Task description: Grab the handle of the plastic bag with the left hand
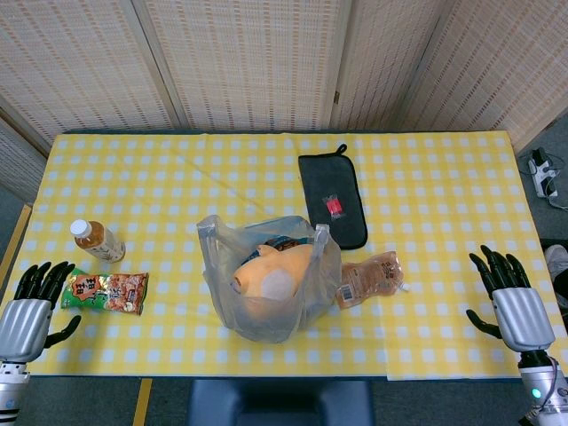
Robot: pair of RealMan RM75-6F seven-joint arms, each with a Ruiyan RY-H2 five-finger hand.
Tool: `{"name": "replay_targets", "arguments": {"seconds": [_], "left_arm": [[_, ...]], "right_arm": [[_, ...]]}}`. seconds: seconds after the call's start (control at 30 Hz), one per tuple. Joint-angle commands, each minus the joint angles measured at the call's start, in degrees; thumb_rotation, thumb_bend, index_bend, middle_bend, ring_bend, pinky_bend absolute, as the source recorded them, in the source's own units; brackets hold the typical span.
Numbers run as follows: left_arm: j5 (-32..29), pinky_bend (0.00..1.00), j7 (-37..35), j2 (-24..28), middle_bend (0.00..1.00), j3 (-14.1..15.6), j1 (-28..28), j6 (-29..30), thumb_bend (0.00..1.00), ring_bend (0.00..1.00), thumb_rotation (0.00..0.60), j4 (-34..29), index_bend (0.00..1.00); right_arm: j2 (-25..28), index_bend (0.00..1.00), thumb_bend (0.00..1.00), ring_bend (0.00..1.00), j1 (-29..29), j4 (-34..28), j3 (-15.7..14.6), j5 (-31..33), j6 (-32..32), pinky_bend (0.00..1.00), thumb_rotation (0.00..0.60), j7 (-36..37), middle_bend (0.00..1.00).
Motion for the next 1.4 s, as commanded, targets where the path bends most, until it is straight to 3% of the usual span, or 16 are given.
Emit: {"name": "replay_targets", "arguments": {"seconds": [0.03, 0.3, 0.4, 0.47, 0.6, 0.73, 0.8, 0.93, 1.1, 1.4], "left_arm": [[-0.04, 0.0, 0.11, -0.04, 0.12, 0.01, -0.03, -0.09, 0.31, 0.04, 0.6, -0.03, 0.12], [0.38, 0.0, -0.39, -0.38, 0.12, 0.09, -0.95, -1.33, 0.31, 0.04, 0.6, 0.06, 0.12], [2.62, 0.03, -4.98, -0.96, 0.13, 0.04, -1.72, -0.55, 0.31, 0.06, 0.6, 1.42, 0.12], [4.11, 0.09, -12.78, -1.55, 0.16, 0.18, -2.46, -0.36, 0.31, 0.1, 0.6, 3.32, 0.13], [7.42, 0.17, -41.47, 0.21, 0.18, 2.66, -5.01, -3.02, 0.3, 0.13, 0.6, 4.57, 0.1], [15.62, 0.2, -75.26, 3.74, 0.17, 7.62, -9.28, -3.03, 0.3, 0.08, 0.6, 7.23, 0.05], [19.65, 0.2, -85.04, 4.9, 0.15, 9.53, -11.38, -1.55, 0.29, 0.05, 0.6, 9.05, 0.02], [26.62, 0.2, -98.43, 6.5, 0.14, 12.62, -15.92, 2.21, 0.26, 0.04, 0.6, 11.63, 0.0], [29.05, 0.17, -112.53, 7.0, 0.1, 14.48, -20.41, 6.34, 0.25, 0.01, 0.6, 13.22, 0.0], [29.35, 0.13, -120.17, 7.02, 0.04, 15.28, -26.54, 7.76, 0.24, 0.0, 0.6, 13.47, 0.0]], "right_arm": [[0.08, 0.0, 0.27, 0.0, 0.04, 0.06, 0.03, 0.08, -0.08, 0.0, 0.6, 0.17, 0.0], [0.67, 0.0, 0.27, 0.0, -0.9, -0.11, -0.46, -0.65, 1.35, 0.0, 0.6, 0.72, 0.0], [0.96, 0.0, 0.27, 0.0, -1.49, -0.2, -0.74, -1.36, 2.45, 0.0, 0.6, 1.14, 0.0], [1.01, 0.0, 0.27, 0.0, -1.64, -0.26, -0.91, -1.75, 2.7, 0.0, 0.6, 1.29, 0.0], [1.37, 0.0, 0.27, 0.0, -1.72, -0.47, -1.43, -3.06, 2.98, 0.0, 0.6, 2.34, 0.0], [1.58, 0.0, 0.27, 0.0, -1.87, -0.47, -1.54, -3.53, 3.34, 0.0, 0.6, 2.86, 0.0], [1.61, 0.0, 0.27, 0.0, -1.81, -0.47, -1.6, -3.66, 3.2, 0.0, 0.6, 2.92, 0.0], [1.59, 0.0, 0.27, 0.0, -1.52, -0.55, -1.79, -3.89, 2.5, 0.0, 0.6, 2.82, 0.0], [1.67, 0.0, 0.27, 0.0, -1.3, -0.77, -1.97, -3.87, 1.78, 0.0, 0.6, 2.67, 0.0], [2.26, 0.0, 0.27, 0.0, -1.13, -0.68, -1.89, -3.63, 1.4, 0.0, 0.6, 4.64, 0.0]]}}
